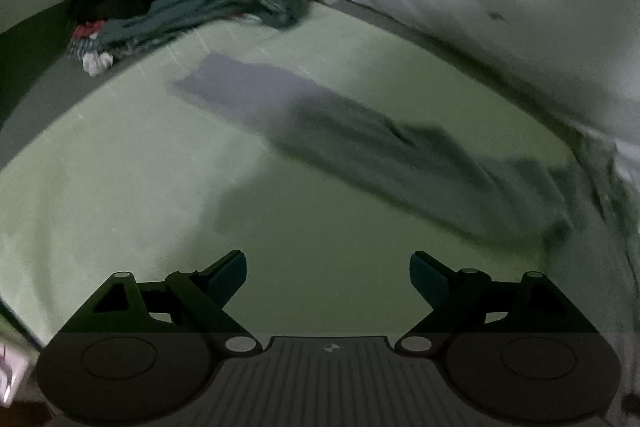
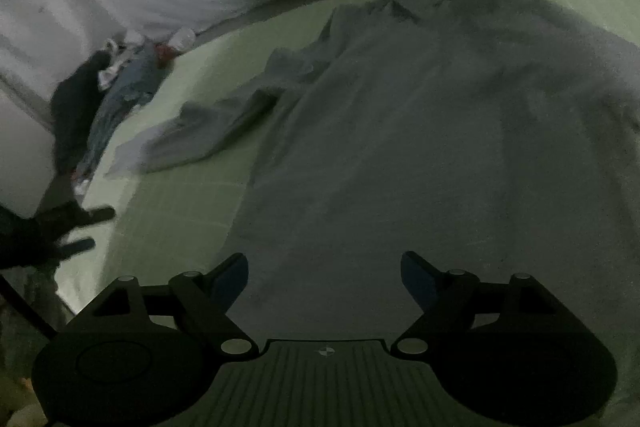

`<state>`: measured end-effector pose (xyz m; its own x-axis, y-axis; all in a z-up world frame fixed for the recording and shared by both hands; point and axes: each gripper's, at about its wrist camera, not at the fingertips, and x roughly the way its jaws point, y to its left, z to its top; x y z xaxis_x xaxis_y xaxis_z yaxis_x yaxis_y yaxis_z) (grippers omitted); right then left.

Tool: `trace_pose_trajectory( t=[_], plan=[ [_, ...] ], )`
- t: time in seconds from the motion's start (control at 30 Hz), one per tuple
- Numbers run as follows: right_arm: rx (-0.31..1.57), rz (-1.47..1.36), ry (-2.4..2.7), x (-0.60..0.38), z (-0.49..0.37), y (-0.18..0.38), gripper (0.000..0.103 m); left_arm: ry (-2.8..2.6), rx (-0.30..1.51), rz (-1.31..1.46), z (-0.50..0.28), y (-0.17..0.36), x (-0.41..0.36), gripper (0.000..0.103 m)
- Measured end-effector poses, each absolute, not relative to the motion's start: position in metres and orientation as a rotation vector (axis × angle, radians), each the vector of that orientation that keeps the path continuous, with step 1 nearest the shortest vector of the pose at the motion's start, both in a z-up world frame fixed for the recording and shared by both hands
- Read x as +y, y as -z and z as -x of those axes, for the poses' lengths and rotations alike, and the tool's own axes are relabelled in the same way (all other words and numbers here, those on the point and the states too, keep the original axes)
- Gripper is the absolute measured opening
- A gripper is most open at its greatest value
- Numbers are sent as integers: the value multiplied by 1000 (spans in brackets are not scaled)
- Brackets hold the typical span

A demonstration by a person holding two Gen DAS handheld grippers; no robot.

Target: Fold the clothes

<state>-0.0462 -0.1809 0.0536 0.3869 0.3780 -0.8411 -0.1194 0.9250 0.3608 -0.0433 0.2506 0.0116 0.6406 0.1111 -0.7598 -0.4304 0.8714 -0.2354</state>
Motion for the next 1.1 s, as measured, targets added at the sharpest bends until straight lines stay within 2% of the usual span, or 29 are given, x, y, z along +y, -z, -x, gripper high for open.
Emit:
trace_pose_trajectory(
  t=[0.2, 0.47, 0.53, 0.57, 0.77, 1.0, 1.07, 1.1],
  plan=[
    [1114, -304, -233, -103, 59, -44, 102, -276, 694, 419, 9, 12, 338, 91],
    [1099, -222, -171, -17, 75, -50, 102, -203, 673, 397, -31, 22, 387, 91],
    [1109, -189, -160, -4, 76, -49, 102, -230, 691, 408, -39, 29, 394, 101],
    [1116, -190, -153, 0, 74, -49, 102, -243, 683, 399, -42, 33, 396, 103],
    [1133, -180, -117, 13, 70, -49, 102, -307, 741, 181, -59, 46, 383, 103],
    [1155, -181, -75, 17, 78, -44, 102, -300, 703, 112, -54, 54, 374, 102],
    [1173, -206, -61, 15, 77, -40, 102, -304, 704, 111, -54, 52, 373, 99],
    [1179, -226, -46, 12, 77, -38, 102, -304, 701, 108, -53, 51, 371, 91]
  ],
)
